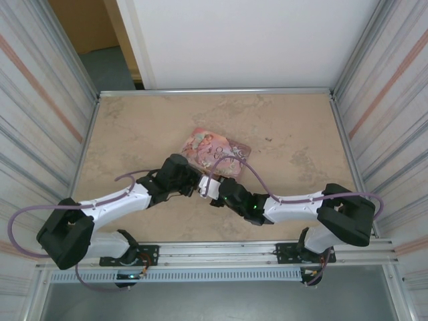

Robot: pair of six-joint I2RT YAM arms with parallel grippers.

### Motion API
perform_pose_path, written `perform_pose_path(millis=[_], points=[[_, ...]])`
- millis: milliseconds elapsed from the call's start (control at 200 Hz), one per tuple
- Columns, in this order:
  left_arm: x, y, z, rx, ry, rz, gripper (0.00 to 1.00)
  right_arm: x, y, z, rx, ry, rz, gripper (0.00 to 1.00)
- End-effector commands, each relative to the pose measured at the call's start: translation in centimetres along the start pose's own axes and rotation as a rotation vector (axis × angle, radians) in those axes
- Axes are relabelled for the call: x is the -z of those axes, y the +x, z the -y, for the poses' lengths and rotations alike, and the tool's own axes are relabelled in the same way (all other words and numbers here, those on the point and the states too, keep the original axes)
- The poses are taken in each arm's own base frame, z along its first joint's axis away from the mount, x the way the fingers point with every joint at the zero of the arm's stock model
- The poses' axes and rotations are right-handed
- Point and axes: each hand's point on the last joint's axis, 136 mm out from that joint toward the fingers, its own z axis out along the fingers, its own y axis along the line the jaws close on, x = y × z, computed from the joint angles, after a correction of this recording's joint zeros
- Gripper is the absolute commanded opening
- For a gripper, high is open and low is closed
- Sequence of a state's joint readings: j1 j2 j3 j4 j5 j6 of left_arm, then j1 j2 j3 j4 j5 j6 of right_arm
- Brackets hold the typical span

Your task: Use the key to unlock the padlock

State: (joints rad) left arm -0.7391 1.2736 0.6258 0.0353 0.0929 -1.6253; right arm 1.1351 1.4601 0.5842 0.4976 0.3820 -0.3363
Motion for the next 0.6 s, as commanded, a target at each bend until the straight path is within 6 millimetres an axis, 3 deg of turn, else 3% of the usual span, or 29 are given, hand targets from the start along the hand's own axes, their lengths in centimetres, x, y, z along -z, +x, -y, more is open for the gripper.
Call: perform_pose_path(millis=[0,341,596], points=[[0.1,2.2,1.8,-0.012,0.071,-0.093,0.00,-0.2,-1.6,0.9,-0.180,0.044,0.063,0.00],[-0.7,3.1,1.4,-0.012,0.056,-0.097,0.00,-0.9,-0.4,2.4,-0.453,0.029,0.071,0.00],[-1.8,4.7,0.9,-0.004,0.050,-0.109,0.00,-0.6,3.6,2.6,-0.437,0.030,0.001,0.00]])
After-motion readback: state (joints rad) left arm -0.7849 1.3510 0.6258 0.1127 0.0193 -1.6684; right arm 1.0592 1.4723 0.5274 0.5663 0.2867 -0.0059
